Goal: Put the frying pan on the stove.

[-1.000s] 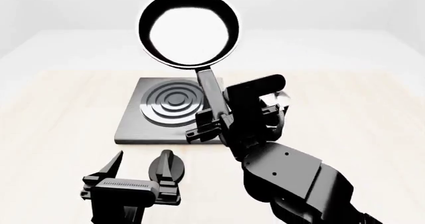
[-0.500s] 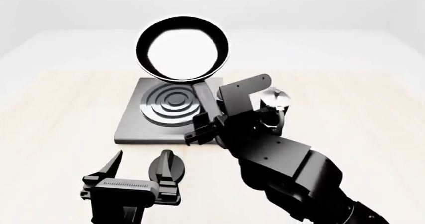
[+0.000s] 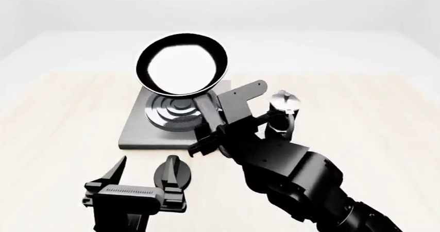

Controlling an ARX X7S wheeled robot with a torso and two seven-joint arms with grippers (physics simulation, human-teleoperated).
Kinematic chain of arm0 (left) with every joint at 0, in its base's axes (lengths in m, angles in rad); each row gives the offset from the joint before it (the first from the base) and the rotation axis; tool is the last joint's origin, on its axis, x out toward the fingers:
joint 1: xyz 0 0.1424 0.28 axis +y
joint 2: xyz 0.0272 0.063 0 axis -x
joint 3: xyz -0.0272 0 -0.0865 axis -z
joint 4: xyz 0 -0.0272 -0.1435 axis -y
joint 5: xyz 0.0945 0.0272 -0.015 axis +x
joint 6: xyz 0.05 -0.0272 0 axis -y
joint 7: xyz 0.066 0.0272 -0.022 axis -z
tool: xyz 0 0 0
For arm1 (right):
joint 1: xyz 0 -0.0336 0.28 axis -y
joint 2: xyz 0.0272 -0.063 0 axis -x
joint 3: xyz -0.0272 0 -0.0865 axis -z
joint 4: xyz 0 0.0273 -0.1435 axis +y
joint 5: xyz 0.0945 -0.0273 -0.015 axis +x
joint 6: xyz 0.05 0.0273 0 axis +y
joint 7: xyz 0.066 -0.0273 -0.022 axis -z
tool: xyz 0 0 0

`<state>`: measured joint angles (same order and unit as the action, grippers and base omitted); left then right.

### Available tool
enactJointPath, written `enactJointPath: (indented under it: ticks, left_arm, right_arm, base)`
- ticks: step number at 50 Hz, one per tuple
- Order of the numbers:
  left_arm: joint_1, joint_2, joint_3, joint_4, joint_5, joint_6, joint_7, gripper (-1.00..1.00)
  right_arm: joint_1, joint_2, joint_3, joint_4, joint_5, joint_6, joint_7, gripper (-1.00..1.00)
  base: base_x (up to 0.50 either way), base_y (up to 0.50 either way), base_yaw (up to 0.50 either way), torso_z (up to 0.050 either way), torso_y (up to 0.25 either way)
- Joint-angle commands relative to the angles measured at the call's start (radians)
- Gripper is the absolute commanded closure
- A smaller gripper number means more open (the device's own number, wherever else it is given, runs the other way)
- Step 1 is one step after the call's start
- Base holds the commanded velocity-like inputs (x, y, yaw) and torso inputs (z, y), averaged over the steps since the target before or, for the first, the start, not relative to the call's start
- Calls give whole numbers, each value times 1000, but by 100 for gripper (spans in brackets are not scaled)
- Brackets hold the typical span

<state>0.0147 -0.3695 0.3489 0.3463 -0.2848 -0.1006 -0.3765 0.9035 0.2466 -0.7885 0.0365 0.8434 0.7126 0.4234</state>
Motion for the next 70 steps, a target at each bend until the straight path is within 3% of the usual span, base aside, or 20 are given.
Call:
enactJointPath:
  ticks: [1, 27, 70]
  left_arm:
    - [-3, -2, 3, 3, 0, -3, -4, -100]
    - [-11, -9, 9, 2, 3, -15, -14, -100]
    - [-16, -12, 18, -11, -3, -5, -19, -100]
  right_arm:
    - [24, -17, 10, 29, -85, -26, -26, 100]
    - [21, -61, -24, 183, -141, -127, -91, 100]
    - [19, -97, -67, 261, -166, -168, -103, 100]
  base:
    - [0, 0, 0, 0, 0]
    - [0, 0, 0, 0, 2]
    - [0, 0, 0, 0, 2]
